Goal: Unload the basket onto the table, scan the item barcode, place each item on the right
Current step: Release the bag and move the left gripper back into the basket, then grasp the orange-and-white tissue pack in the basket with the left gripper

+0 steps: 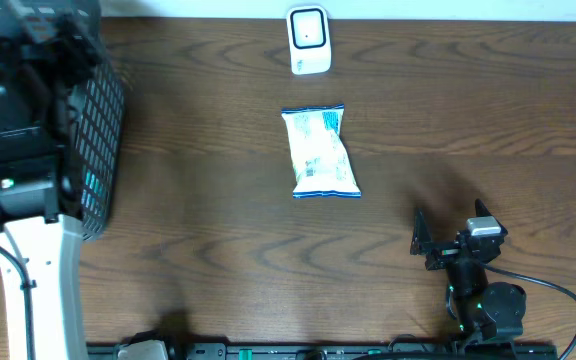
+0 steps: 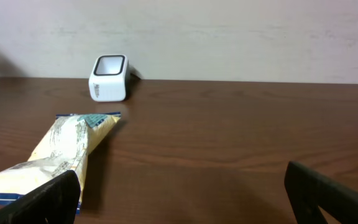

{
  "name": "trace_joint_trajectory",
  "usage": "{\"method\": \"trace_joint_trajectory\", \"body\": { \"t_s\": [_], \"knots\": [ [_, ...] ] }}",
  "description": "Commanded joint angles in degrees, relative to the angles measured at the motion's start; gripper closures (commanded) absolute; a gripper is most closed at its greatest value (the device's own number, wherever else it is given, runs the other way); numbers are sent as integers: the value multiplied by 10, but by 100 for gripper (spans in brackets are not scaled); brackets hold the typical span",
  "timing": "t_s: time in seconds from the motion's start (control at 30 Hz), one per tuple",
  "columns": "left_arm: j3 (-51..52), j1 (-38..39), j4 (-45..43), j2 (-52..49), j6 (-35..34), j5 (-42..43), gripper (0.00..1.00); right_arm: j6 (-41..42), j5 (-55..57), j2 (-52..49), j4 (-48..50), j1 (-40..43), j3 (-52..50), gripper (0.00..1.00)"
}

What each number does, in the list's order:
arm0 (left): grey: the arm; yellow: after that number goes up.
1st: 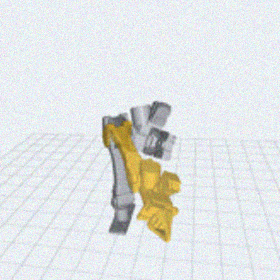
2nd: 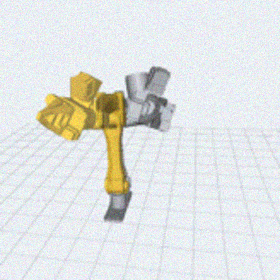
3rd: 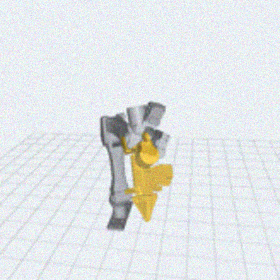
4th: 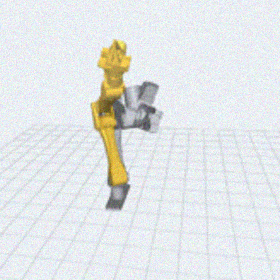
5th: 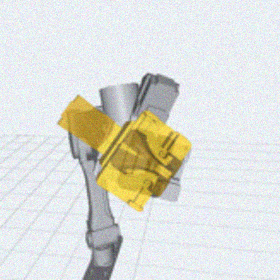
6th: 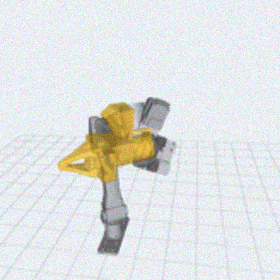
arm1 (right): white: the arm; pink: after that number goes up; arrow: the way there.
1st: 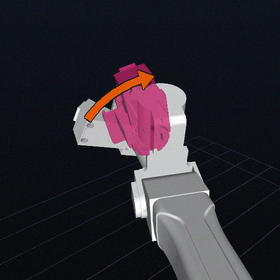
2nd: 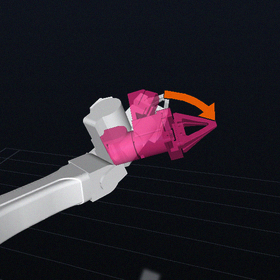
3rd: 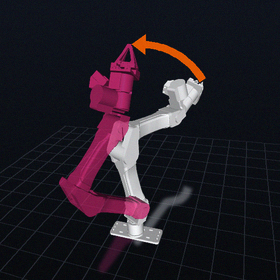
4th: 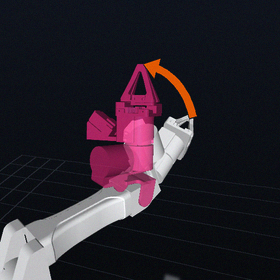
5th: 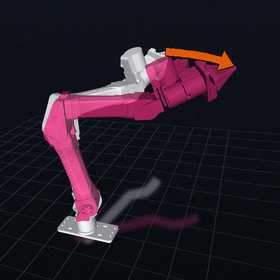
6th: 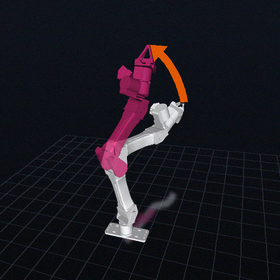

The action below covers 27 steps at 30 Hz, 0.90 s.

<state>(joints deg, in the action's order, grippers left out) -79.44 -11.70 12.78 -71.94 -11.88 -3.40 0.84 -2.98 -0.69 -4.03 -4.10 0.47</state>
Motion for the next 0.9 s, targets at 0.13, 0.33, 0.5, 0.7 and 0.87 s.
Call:
{"method": "trace_joint_trajectory", "body": {
  "t_s": [0.13,0.33,0.5,0.7,0.87],
  "knots": [
    [-10,-107,-4,-22,-6,-5,16,4,0,3,-2,-3,-1,1],
    [-10,-190,58,-80,-6,-5,16,4,0,3,-2,-3,-1,1],
    [-10,-223,98,-146,44,-5,16,4,0,3,-2,-3,-1,1],
    [-10,-227,103,-224,149,-5,16,4,0,3,-2,-3,-1,1],
    [-10,-227,103,-279,246,-5,16,4,0,3,-2,-3,-1,1]
  ]
}}
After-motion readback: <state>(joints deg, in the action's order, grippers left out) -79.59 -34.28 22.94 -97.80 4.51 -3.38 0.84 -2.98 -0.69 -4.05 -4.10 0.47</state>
